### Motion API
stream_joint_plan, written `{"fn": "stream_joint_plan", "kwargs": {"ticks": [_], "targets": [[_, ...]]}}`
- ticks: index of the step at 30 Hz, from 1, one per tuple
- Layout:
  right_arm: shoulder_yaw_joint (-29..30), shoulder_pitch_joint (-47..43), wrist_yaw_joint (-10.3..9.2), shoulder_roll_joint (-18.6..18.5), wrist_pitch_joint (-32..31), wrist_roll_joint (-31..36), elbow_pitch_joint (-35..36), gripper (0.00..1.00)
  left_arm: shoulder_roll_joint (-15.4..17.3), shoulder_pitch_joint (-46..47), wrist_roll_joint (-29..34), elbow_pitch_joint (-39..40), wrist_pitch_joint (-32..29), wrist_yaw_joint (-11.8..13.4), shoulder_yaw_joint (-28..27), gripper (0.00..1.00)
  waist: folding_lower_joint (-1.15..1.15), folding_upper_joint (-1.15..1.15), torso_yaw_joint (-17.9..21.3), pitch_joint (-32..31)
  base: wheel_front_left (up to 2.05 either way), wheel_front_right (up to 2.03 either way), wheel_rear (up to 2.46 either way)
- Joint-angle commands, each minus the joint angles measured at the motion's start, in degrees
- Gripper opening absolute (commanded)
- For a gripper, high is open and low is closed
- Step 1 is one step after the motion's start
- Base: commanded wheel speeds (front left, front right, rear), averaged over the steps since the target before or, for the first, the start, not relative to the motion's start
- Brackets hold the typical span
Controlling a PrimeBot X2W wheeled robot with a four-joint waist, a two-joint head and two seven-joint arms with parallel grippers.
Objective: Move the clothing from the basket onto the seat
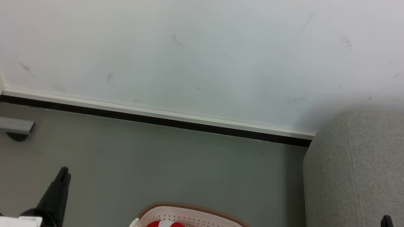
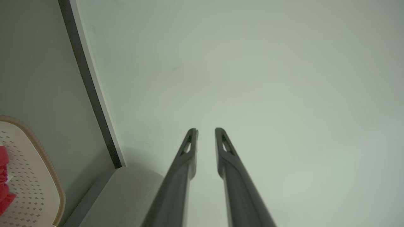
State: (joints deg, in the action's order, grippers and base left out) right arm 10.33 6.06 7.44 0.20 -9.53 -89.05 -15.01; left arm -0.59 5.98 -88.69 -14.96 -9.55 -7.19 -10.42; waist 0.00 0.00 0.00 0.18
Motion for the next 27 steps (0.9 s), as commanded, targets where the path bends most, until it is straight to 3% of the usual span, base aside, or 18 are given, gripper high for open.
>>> {"fn": "stream_joint_plan", "kwargs": {"ticks": [1, 14, 27], "targets": [[-0.05, -0.42, -0.05, 0.05, 0.00, 0.00, -0.30, 1.00, -0.18, -0.39, 0.00, -0.37, 0.01, 0.04, 0.00, 1.00, 0.00, 0.00, 0.00, 0.00, 0.00, 0.00, 0.00], [-3.60, -0.56, -0.06, -0.64, 3.34, 1.16, 2.74, 1.00, -0.12, -1.12, 1.50, 1.83, 3.79, 0.05, 0.78, 1.00, 0.00, 0.00, -0.08, 0.08, 0.00, 0.00, 0.00], [-6.45, -0.11, -0.02, -1.93, 7.50, 6.26, 5.38, 1.00, 0.05, -1.60, 11.68, 5.86, 7.51, -0.03, 1.40, 1.00, 0.00, 0.00, 0.07, 0.12, 0.00, 0.00, 0.00]]}}
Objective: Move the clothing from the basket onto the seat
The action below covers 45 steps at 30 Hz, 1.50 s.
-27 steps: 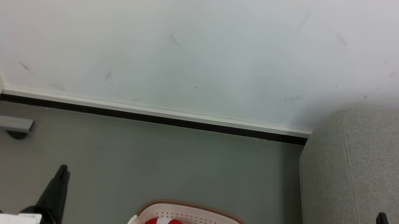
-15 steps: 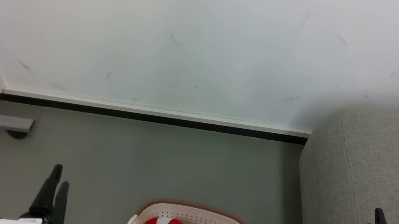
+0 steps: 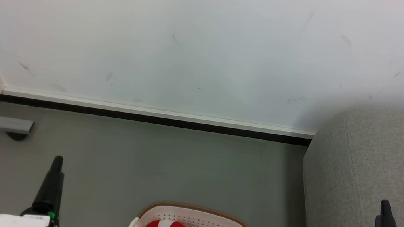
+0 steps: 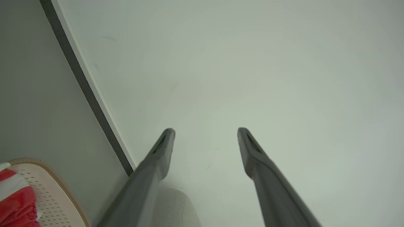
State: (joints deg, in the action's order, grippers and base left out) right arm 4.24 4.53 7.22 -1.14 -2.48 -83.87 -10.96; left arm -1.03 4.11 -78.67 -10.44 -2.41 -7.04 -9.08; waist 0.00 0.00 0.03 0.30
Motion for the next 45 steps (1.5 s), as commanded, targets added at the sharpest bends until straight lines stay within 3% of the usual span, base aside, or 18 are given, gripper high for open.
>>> {"fn": "stream_joint_plan", "kwargs": {"ticks": [1, 14, 25, 36, 45], "targets": [[-0.62, 1.48, 0.20, -0.59, 0.72, 1.55, 1.57, 1.00, 0.51, 0.27, 2.77, 1.60, 0.66, -0.19, 0.27, 1.00, 0.00, 0.00, 0.07, 0.02, 0.00, 0.00, 0.00], [-4.20, 2.12, 0.24, -2.22, 3.93, 9.40, 2.89, 1.00, 0.68, -0.15, 19.07, 4.56, 3.85, -0.27, 2.10, 1.00, 0.00, 0.00, 0.54, 0.12, 0.00, 0.00, 0.00], [-6.27, 2.38, 0.27, -3.60, 6.38, 23.22, 2.04, 1.00, 0.79, -0.91, 33.61, 6.01, 6.33, -0.16, 2.49, 1.00, 0.00, 0.00, 0.96, 0.08, 0.00, 0.00, 0.00], [-8.45, 2.90, 0.30, -4.53, 8.50, 38.28, 0.11, 1.00, 1.02, -1.53, 46.11, 6.49, 8.46, 2.72, 3.39, 1.00, 0.00, 0.00, 1.30, 0.04, 0.00, 0.00, 0.00], [-10.20, 3.11, 0.31, -5.04, 10.15, 45.97, -1.37, 1.00, 2.11, -1.93, 53.22, 6.06, 10.07, 4.61, 5.28, 1.00, 0.00, 0.00, 1.39, -0.04, 0.00, 0.00, 0.00]]}}
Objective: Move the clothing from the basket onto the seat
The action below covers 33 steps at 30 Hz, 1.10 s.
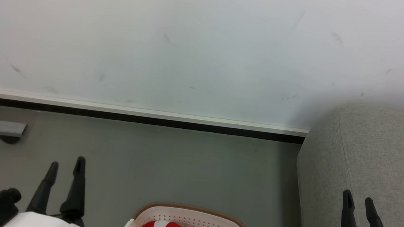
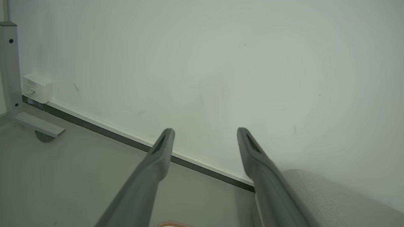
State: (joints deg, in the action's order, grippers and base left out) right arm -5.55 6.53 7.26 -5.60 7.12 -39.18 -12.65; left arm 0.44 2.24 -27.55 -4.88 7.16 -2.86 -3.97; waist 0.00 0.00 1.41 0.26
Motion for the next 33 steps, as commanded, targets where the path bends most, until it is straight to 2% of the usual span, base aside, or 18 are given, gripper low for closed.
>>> {"fn": "stream_joint_plan", "kwargs": {"ticks": [1, 19, 33], "targets": [[-0.56, 1.17, 0.28, -0.57, 0.74, 1.85, 0.25, 1.00, 0.75, -0.07, 2.58, 0.39, 0.67, 0.67, 0.32, 1.00, 0.00, 0.00, 0.03, 0.00, 0.00, 0.00, 0.00], [-1.92, 1.63, 0.31, -0.97, 3.58, 11.17, -0.87, 1.00, 2.54, -0.76, 12.17, -0.10, 3.55, 4.06, 2.99, 1.00, 0.00, 0.00, 0.51, -0.12, 0.00, 0.00, 0.00], [-2.69, 1.78, 0.33, -1.12, 5.37, 16.20, -1.09, 1.00, 3.51, -0.98, 17.69, 0.24, 5.31, 4.76, 4.55, 1.00, 0.00, 0.00, 0.73, -0.33, 0.00, 0.00, 0.00]]}}
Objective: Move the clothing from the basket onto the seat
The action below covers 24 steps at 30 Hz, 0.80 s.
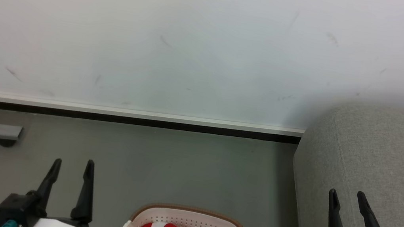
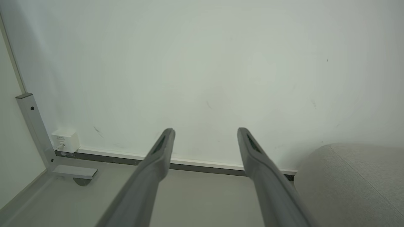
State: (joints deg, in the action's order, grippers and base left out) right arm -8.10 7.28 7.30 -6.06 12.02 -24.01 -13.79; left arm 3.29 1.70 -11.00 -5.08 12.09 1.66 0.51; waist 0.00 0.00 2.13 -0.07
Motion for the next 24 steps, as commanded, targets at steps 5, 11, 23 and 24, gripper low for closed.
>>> {"fn": "stream_joint_plan", "kwargs": {"ticks": [5, 11, 23, 24], "targets": [[-0.53, 1.09, 0.29, -0.79, 1.11, 2.76, -0.03, 1.00, 0.82, -0.57, 3.30, 0.63, 1.08, 0.40, 0.39, 1.00, 0.00, 0.00, 0.14, 0.01, 0.00, 0.00, 0.00], [-1.21, 0.98, 0.31, -0.98, 1.81, 4.53, -0.06, 1.00, 0.92, -0.85, 5.68, 0.96, 1.91, 0.78, 0.61, 1.00, 0.00, 0.00, 0.31, -0.02, 0.00, 0.00, 0.00], [-2.26, 1.01, 0.27, -1.49, 3.28, 8.03, 0.25, 1.00, 1.06, -1.31, 10.40, 1.54, 3.23, 1.24, 1.02, 1.00, 0.00, 0.00, 0.59, -0.15, 0.00, 0.00, 0.00], [-2.30, 0.99, 0.28, -1.49, 3.29, 8.20, 0.28, 1.00, 1.05, -1.31, 10.46, 1.58, 3.16, 1.28, 1.02, 1.00, 0.00, 0.00, 0.61, -0.15, 0.00, 0.00, 0.00]]}}
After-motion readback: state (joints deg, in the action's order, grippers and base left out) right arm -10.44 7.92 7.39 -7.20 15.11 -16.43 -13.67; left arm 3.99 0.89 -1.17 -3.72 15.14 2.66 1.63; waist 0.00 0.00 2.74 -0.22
